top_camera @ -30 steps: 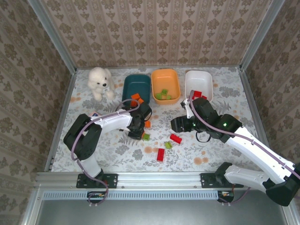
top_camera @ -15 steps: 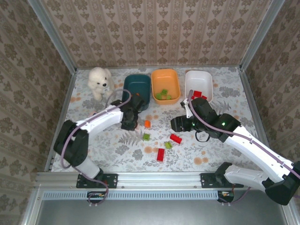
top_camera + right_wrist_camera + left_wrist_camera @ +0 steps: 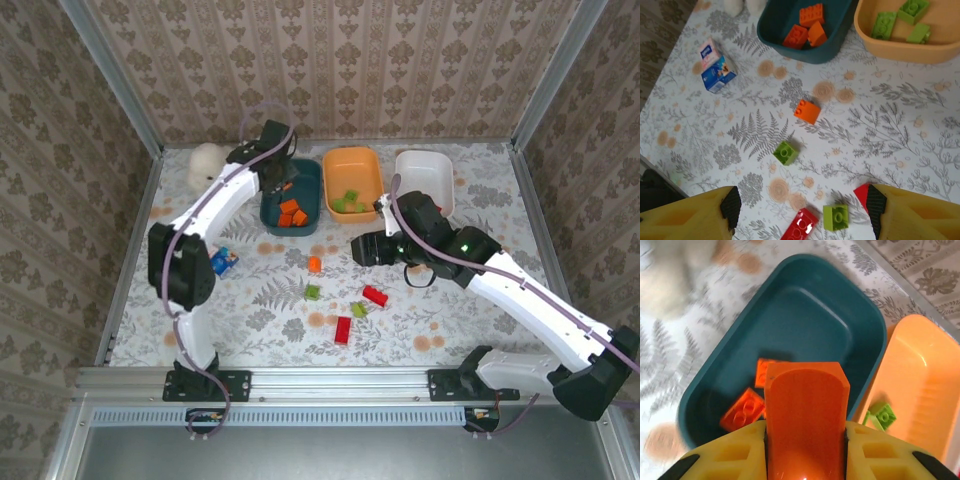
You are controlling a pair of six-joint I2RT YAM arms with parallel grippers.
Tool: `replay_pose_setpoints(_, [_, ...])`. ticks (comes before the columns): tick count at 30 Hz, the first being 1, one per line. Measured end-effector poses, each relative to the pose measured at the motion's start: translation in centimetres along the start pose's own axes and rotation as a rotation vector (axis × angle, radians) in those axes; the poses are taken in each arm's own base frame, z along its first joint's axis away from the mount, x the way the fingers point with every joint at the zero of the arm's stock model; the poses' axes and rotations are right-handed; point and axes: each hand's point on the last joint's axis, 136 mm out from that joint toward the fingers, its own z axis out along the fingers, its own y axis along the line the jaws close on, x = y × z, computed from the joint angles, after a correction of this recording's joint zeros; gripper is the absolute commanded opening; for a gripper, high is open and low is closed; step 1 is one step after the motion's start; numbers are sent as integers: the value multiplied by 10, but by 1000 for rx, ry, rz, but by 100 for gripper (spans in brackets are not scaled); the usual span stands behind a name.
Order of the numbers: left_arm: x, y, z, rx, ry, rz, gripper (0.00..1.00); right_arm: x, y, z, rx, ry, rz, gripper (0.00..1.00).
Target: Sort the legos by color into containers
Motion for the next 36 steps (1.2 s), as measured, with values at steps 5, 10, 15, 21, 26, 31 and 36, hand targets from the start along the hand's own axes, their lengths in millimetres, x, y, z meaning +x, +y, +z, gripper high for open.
replay_pose_setpoints(5, [-13, -9, 51, -18, -11, 173, 13, -4, 3, -2, -7, -8, 3, 71])
replay_pose_setpoints(10, [-24, -6, 90, -62, -31, 248, 14, -4, 2, -2, -7, -8, 15, 71])
replay_pose_setpoints(15, [-18, 4, 124, -110, -9, 271, 14, -4, 2, -7, -8, -15, 30, 71])
replay_pose_setpoints(21, [-8, 18, 141, -186, 19, 304, 16, -3, 1, -13, -5, -23, 34, 71])
replay_pose_setpoints(26, [-4, 30, 138, -260, 36, 325, 22, -1, 0, -13, -1, -15, 37, 72])
replay_pose_setpoints(31, [1, 35, 132, -292, 63, 346, 43, 0, -1, -10, 5, -3, 38, 73])
replay_pose_setpoints(36, [3, 33, 129, -295, 73, 358, 54, 16, -9, 3, 41, 80, 36, 73])
